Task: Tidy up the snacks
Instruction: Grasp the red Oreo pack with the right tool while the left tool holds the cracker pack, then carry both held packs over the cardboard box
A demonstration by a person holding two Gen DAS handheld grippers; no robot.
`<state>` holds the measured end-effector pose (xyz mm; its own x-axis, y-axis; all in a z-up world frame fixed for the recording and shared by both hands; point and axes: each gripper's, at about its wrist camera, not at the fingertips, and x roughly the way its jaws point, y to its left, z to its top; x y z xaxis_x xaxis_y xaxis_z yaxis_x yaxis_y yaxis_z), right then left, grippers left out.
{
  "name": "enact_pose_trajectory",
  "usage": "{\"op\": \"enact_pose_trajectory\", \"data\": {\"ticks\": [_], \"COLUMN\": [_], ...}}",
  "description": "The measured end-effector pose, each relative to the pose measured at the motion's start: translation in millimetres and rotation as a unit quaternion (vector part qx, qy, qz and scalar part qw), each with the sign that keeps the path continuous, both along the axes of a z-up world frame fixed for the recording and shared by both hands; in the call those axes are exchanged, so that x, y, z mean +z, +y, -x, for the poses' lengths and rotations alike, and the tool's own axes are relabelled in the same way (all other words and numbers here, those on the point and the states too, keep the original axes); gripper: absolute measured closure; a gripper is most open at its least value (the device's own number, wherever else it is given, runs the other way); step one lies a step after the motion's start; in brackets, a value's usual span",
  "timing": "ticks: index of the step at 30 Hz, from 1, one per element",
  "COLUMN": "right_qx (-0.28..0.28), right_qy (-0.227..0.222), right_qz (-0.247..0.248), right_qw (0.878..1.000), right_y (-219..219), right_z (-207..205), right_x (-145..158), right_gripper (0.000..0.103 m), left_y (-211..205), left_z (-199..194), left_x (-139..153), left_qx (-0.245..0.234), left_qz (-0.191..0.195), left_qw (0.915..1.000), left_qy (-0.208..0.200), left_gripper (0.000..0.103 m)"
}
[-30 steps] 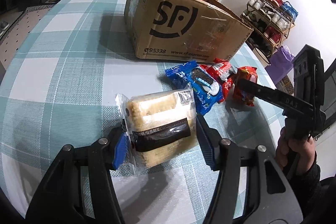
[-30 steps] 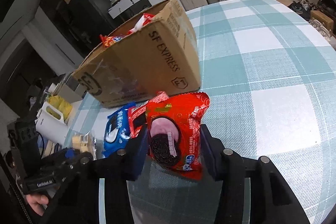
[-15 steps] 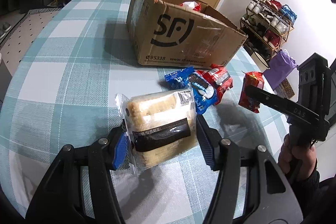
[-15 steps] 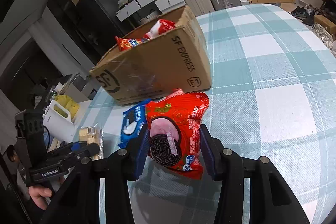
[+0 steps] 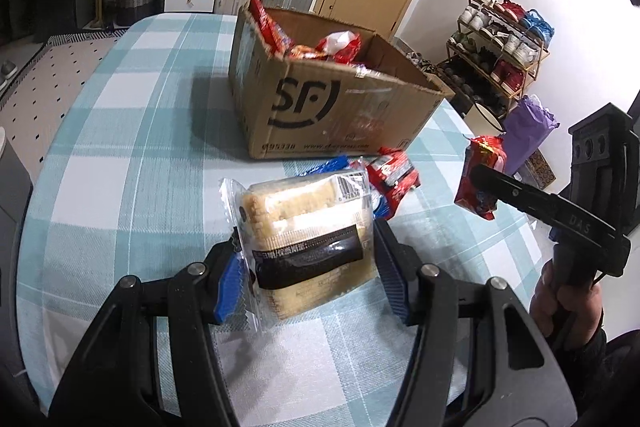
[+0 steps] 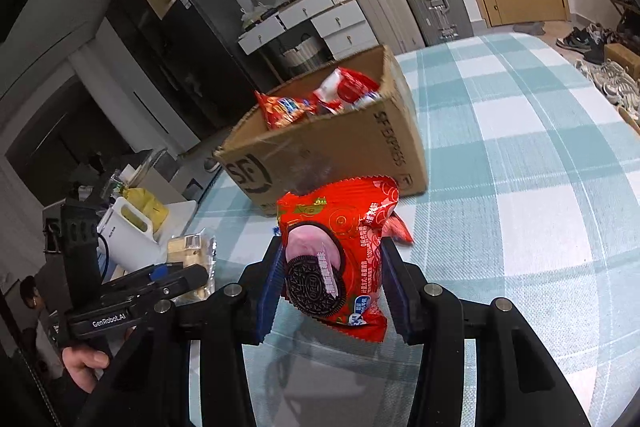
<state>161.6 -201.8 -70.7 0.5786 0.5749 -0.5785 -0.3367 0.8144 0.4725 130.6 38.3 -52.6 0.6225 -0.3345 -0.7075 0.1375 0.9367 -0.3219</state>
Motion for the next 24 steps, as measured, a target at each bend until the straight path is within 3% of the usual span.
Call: {"op": "enact_pose_trajectory", "data": {"ticks": [14, 24], "right_qx": [0.025, 0.037], "right_qy": [-0.034, -0.046], "right_qz": [-0.011, -0.007], "right_qw": [0.999, 0.998], "right_y": [15, 25], "right_z": [-15, -49], "right_x": [54, 83], "right_gripper": [0.056, 0.056], "left_y": [-5, -7], "left_z": [-31, -74], "left_x": [59, 82], "left_qx": [-0.009, -0.012], "left_qz": [-0.009, -0.008], "left_qw": [0.9994, 0.9993], "left_qy": [-0.031, -0.033], "left_gripper": [0.047, 0.047]}}
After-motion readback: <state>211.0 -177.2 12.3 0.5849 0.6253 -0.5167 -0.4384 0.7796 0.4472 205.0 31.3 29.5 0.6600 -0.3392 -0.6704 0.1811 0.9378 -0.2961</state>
